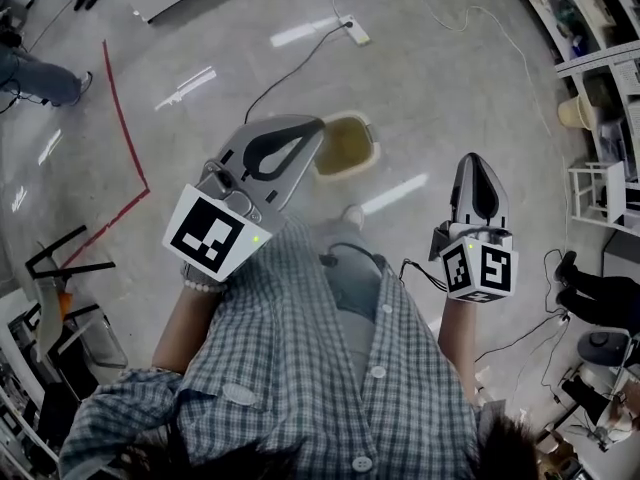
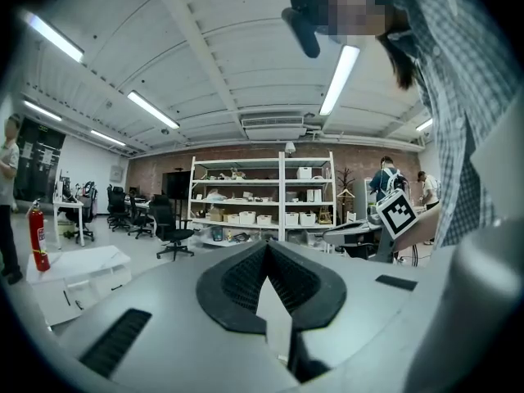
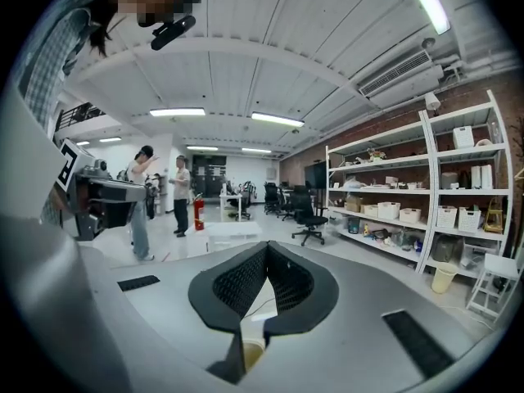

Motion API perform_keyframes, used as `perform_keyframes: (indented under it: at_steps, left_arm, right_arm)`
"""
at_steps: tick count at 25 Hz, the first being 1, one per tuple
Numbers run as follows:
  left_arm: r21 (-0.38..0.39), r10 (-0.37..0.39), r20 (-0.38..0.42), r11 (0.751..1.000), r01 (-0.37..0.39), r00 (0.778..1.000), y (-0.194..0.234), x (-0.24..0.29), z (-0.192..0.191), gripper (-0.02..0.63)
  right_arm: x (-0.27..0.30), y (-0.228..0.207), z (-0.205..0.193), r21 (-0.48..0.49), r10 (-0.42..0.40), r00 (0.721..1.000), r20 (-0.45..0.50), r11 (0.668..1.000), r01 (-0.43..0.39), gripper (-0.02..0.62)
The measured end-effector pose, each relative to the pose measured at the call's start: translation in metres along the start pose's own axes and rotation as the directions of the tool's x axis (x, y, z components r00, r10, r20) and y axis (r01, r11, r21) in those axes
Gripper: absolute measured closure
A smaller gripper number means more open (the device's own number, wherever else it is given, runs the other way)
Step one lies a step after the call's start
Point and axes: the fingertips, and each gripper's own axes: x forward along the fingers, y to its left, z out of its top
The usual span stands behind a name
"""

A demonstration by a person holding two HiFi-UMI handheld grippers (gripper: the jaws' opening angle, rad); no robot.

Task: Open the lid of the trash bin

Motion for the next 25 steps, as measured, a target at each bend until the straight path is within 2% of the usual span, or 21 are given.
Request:
perform_keyframes:
  at_steps: [25]
  left_arm:
    - [0.005,-0.017,-0.001,1.0,0.017,1.0,-0.0083,0.0019,0.0009,0.607]
  right_arm:
    - [-0.0101,0.0049,-0.0058,-0.007,0.009,1.0,-0.02,1.0,-0.009,0.578]
